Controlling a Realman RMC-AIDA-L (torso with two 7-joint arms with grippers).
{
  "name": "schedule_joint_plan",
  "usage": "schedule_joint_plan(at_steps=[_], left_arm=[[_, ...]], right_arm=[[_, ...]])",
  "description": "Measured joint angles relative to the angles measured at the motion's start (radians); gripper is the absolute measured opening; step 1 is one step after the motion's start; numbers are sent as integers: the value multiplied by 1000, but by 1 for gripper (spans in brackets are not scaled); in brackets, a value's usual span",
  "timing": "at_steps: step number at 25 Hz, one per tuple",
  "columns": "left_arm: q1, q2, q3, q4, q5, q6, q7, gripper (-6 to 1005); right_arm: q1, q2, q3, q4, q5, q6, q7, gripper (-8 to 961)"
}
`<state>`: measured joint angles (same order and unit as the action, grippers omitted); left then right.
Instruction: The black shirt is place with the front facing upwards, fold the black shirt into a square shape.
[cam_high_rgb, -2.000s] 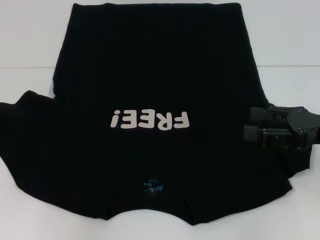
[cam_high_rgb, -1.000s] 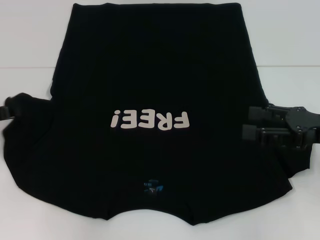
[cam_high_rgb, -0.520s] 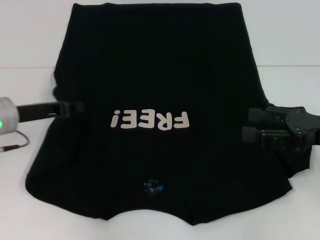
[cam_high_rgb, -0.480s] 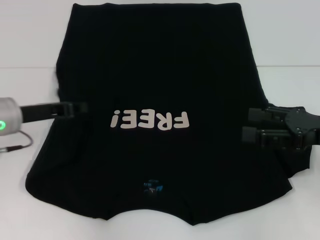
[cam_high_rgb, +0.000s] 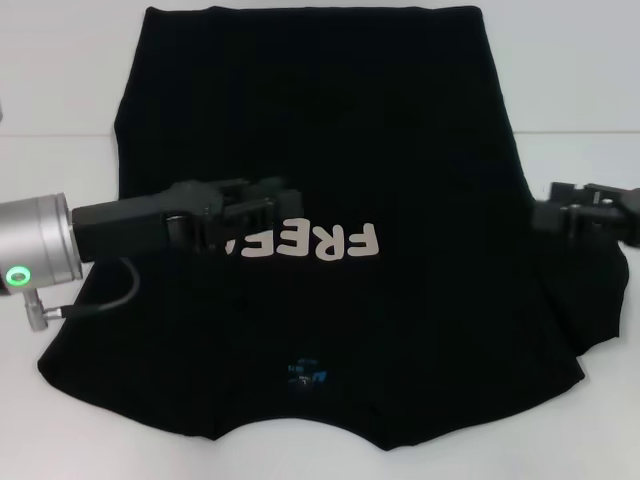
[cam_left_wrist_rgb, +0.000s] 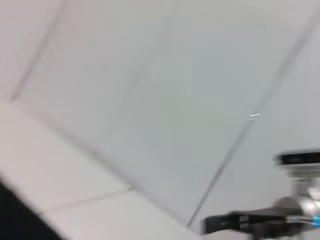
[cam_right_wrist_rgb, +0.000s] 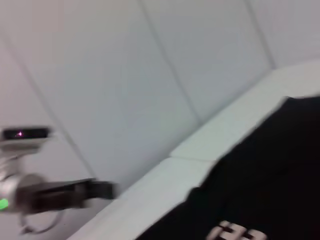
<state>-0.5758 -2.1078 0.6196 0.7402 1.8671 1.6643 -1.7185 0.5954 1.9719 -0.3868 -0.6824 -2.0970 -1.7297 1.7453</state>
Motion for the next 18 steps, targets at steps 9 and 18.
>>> schedule_joint_plan(at_steps=[9,18], left_arm=[[-1,-2,197,-94,-30,71,342,634],[-1,-27,337,-87,-2,-7,480,952]], right_arm=[[0,-128,-61,-27,-241,56,462,862],[-29,-162,-57,-84,-415,24,648,859]])
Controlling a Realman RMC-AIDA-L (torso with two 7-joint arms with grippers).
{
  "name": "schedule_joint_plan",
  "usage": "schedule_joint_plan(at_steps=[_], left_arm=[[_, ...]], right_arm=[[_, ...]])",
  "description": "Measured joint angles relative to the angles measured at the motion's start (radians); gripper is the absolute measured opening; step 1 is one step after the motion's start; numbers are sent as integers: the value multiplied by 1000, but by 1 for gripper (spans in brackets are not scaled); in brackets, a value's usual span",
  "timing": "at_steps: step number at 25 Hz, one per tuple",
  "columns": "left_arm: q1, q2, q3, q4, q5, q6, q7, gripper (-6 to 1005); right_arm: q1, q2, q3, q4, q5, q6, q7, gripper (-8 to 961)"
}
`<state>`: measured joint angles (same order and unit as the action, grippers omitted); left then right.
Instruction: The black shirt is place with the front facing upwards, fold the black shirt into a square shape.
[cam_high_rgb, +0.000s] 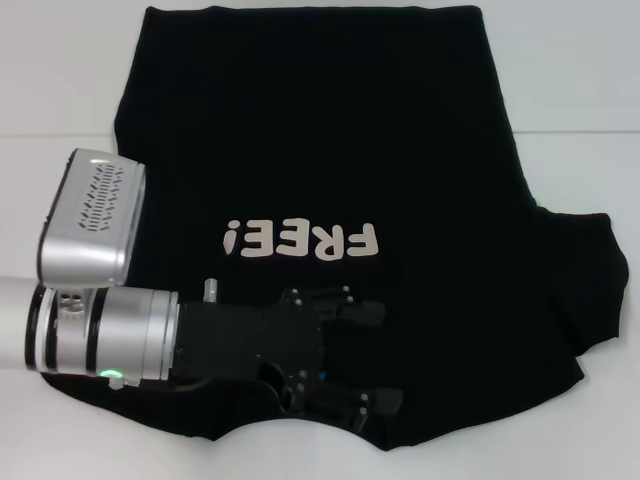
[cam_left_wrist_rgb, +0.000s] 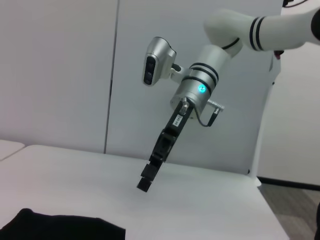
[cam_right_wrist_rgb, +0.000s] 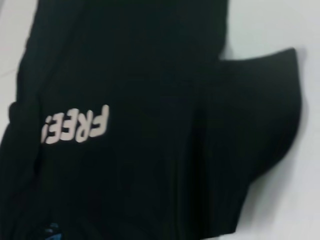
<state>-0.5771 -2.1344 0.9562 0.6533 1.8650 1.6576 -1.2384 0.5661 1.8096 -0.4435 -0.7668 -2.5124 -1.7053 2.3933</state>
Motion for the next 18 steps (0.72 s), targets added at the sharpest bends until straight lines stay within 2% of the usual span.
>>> schedule_joint_plan(at_steps=[5,12,18], left_arm=[[-5,0,18,0,1,-14,5,951],[-9,7,38,0,13,-28,11,949],[-20,7,39,3,63,-74,5,948]], right_arm=[[17,13,-7,39,-7,49,10,857],[68,17,-62,164,-10,205,11,854],[101,27,-93,199,-10,260,17,852]])
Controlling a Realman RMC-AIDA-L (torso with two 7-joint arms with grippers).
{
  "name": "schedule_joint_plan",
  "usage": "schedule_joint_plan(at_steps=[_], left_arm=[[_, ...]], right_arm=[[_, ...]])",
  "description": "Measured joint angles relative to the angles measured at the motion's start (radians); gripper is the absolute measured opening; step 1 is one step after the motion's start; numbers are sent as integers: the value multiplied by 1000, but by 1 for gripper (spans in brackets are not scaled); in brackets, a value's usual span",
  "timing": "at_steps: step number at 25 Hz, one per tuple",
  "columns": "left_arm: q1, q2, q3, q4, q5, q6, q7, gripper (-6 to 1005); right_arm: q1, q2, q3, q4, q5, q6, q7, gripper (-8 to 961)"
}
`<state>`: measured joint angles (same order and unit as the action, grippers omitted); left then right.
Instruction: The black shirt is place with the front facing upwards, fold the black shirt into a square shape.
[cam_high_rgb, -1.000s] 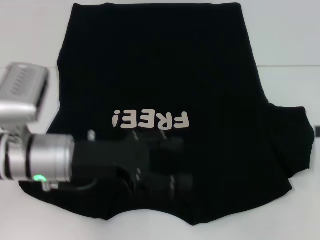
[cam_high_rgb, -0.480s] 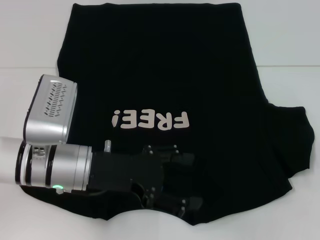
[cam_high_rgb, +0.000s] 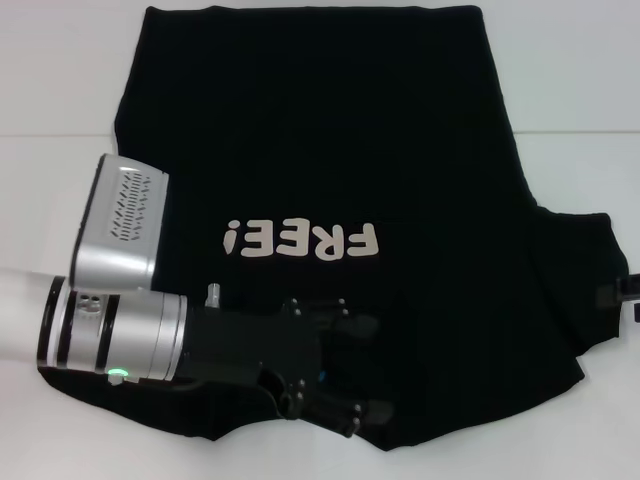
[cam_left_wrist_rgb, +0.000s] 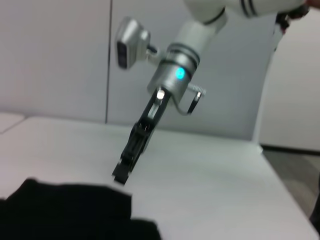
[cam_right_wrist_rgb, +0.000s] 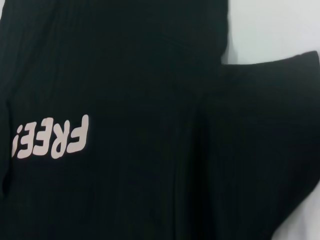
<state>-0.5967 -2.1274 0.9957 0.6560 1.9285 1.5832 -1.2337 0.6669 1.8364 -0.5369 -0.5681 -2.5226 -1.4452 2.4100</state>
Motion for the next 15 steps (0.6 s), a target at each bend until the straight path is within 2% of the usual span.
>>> schedule_joint_plan(at_steps=[12,15], left_arm=[[-8,14,-6,10,36,-21,-23,945],[-8,14,-6,10,36,-21,-25,945]], right_arm=[[12,6,-8,47,-2,44,6,850],[18,13,-11,53,-3,54,6,828]])
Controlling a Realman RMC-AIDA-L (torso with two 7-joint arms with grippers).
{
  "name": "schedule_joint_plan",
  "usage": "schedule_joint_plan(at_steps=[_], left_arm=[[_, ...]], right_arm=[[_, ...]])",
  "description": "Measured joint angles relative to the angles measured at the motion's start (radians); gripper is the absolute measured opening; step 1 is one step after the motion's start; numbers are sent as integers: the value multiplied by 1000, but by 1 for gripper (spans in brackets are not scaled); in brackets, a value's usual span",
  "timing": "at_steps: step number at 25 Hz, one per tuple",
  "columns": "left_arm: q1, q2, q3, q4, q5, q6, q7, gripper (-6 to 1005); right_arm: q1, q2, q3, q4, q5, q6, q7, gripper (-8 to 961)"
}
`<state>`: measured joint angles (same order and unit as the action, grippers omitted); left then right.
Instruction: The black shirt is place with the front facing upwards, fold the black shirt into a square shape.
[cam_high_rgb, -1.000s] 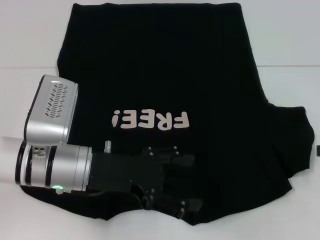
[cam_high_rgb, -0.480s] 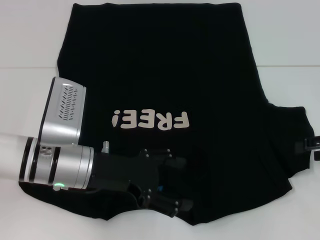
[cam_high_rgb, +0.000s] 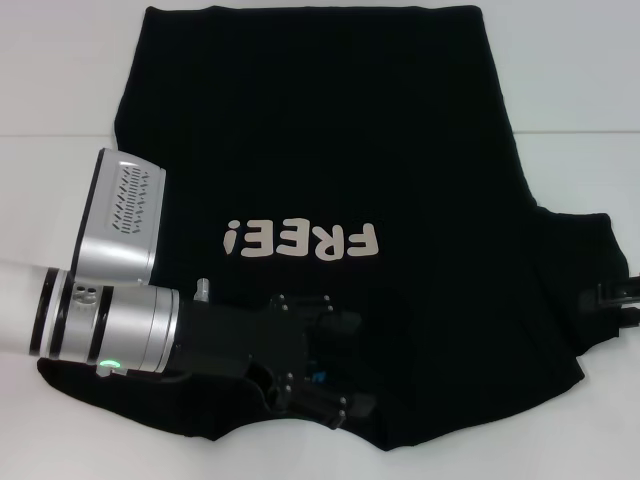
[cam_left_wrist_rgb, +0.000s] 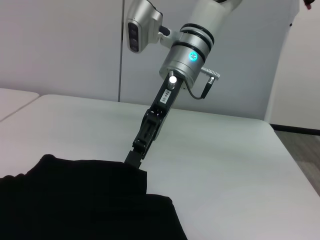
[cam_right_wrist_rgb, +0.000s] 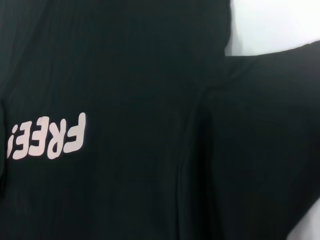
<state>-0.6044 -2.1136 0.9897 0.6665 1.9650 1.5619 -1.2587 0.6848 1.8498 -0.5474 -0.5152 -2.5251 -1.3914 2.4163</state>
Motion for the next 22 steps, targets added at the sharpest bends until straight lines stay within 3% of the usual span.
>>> schedule_joint_plan(at_steps=[7,18,22], left_arm=[[3,0,-3,0,0,0,-5,943],[8,0,-7,-1,0,1,-5,941],[8,0,-6,-1,0,1,-5,940]], right_arm=[[4,26,-23,1,-13,59,18,776],[-4,40,-16,-5,-11,84,20,305],[-7,41,-15,-8,-9,110,20,203]])
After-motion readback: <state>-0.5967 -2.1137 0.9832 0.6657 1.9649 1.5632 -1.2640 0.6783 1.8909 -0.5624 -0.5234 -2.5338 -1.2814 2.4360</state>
